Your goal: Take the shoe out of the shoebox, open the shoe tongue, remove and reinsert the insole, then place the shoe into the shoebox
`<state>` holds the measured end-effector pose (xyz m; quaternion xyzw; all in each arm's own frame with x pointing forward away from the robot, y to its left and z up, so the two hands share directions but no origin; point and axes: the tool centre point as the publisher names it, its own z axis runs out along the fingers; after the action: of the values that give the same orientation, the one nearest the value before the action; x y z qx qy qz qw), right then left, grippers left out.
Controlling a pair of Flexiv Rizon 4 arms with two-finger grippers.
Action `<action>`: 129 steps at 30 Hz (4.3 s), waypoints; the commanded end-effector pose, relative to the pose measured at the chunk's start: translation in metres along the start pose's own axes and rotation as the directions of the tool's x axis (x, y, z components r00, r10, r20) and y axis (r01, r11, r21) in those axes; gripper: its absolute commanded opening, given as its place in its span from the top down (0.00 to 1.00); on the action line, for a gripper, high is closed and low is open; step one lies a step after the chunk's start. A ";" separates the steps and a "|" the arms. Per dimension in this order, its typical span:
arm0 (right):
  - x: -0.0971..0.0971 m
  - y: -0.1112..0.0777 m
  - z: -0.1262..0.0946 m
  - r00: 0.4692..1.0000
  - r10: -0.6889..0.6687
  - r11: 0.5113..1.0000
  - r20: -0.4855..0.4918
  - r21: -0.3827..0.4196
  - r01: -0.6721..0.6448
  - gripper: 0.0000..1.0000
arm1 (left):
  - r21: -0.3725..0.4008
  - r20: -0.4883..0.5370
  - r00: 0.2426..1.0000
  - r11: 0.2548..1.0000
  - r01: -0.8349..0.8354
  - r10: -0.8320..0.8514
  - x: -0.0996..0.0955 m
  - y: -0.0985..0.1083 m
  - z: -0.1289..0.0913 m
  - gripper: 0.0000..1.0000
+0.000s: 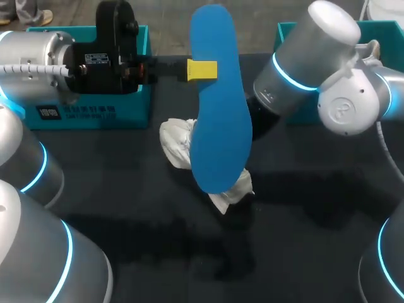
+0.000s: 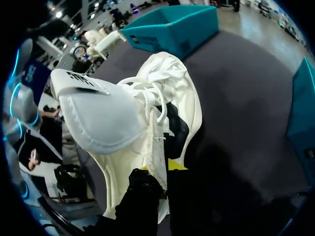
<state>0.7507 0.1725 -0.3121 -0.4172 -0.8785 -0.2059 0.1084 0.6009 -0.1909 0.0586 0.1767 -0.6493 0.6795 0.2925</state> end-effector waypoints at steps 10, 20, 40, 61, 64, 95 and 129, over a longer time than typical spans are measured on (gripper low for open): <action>0.014 -0.009 -0.008 0.889 0.455 0.887 0.043 -0.109 -0.449 1.00 | 0.001 -0.001 1.000 1.000 -0.001 0.001 -0.001 0.001 0.001 1.00; 0.014 -0.011 -0.015 0.822 0.567 0.815 0.047 -0.172 -0.553 1.00 | 0.001 -0.001 1.000 1.000 -0.001 0.001 -0.001 0.001 0.001 1.00; 0.001 -0.010 0.008 0.854 0.511 0.857 0.095 -0.124 -0.499 1.00 | 0.001 -0.001 1.000 1.000 -0.001 0.001 -0.001 0.001 0.001 1.00; -0.015 -0.014 0.039 0.856 0.512 0.858 0.075 -0.102 -0.504 1.00 | 0.001 -0.001 1.000 1.000 -0.001 0.001 -0.001 0.001 0.001 1.00; -0.014 -0.017 0.045 0.853 0.518 0.854 0.061 -0.099 -0.511 1.00 | 0.001 -0.001 1.000 1.000 -0.001 0.001 -0.001 0.001 0.001 1.00; 0.015 -0.016 -0.008 0.815 0.550 0.805 -0.182 -0.145 -0.576 0.00 | 0.001 -0.001 1.000 1.000 -0.001 0.001 -0.001 0.001 0.001 1.00; 0.043 0.013 -0.170 0.676 0.254 0.775 -0.692 -0.273 -0.570 0.00 | 0.001 -0.001 1.000 1.000 -0.001 0.001 -0.001 0.001 0.001 1.00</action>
<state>0.7474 0.1503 -0.1468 -0.5394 -0.6024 -0.4912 0.3237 0.6009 -0.1909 0.0586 0.1767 -0.6492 0.6795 0.2925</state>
